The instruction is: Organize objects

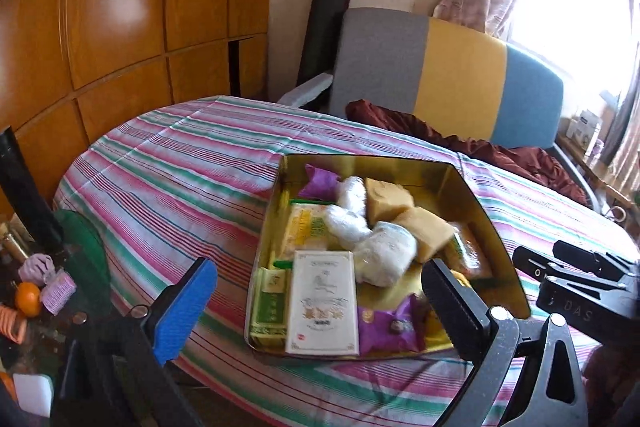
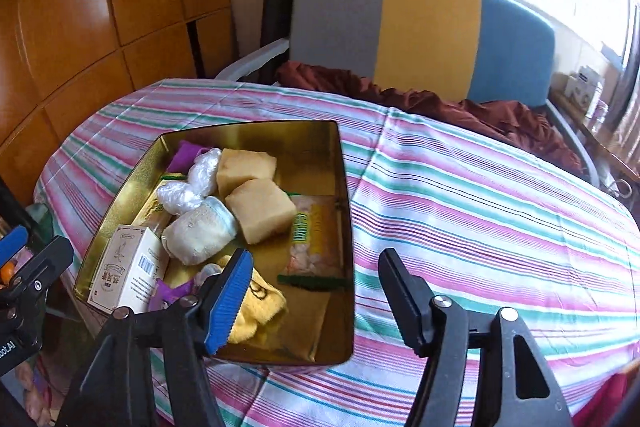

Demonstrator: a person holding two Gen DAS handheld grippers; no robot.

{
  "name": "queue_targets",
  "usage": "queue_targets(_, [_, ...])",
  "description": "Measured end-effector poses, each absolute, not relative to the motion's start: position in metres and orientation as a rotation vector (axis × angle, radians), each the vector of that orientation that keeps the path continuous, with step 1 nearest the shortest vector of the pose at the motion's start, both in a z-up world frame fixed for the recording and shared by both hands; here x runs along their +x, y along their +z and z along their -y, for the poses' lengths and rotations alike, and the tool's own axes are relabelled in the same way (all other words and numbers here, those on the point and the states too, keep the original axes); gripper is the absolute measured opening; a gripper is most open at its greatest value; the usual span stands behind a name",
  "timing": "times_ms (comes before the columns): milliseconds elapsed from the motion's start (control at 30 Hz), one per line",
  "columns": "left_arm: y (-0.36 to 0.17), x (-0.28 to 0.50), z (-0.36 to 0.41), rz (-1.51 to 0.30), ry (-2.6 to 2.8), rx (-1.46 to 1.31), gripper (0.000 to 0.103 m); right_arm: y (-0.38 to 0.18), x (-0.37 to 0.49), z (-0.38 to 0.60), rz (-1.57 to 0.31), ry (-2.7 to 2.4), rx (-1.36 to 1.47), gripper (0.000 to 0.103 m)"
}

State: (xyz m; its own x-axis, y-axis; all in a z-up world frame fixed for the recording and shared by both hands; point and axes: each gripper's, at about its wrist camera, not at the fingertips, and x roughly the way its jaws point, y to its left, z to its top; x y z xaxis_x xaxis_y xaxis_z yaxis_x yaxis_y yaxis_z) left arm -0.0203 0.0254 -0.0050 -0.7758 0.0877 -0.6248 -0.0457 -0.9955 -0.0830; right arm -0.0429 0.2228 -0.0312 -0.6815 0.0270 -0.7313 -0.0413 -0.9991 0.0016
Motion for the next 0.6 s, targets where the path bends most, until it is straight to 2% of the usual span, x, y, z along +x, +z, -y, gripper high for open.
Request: queue_targets(600, [-0.015, -0.006, -0.037, 0.04, 2.887, -1.044, 0.103, -0.036, -0.023, -0.236, -0.064, 2.801, -1.141, 0.067])
